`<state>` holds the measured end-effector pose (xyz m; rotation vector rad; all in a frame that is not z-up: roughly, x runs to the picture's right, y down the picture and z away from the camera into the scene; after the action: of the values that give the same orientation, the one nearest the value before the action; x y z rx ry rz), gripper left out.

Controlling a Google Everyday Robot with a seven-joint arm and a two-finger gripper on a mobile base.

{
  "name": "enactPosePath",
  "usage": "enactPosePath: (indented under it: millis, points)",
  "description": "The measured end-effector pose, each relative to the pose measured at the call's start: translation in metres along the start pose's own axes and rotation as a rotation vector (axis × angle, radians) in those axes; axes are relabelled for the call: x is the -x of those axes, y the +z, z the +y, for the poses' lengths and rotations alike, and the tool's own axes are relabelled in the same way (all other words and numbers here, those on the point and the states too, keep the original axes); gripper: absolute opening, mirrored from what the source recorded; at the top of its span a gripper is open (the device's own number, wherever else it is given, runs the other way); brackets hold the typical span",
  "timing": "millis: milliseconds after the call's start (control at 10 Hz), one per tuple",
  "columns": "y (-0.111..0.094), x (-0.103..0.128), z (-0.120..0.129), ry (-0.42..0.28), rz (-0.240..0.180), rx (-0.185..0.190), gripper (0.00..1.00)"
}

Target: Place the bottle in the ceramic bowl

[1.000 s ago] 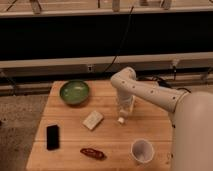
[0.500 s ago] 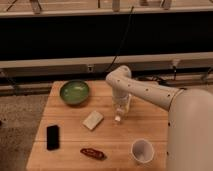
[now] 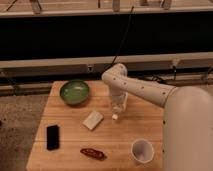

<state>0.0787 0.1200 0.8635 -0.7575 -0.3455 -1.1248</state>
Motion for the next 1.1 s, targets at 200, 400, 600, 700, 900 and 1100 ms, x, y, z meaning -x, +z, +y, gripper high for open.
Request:
enactPosePath:
  millis: [200, 400, 600, 700, 900, 1100]
  points:
    - [-0.003, 0.000, -0.005, -0.004, 0.001, 0.000, 0.00]
    - [-0.006, -0.002, -0.012, -0.017, 0.010, 0.004, 0.00]
    - [-0.014, 0.003, -0.031, -0.033, 0.014, 0.004, 0.00]
    - [-0.015, 0.003, -0.033, -0.034, 0.015, 0.006, 0.00]
    - [-0.021, -0.001, -0.034, -0.046, 0.029, 0.009, 0.00]
    - [-0.029, 0.003, -0.052, -0.067, 0.037, 0.008, 0.00]
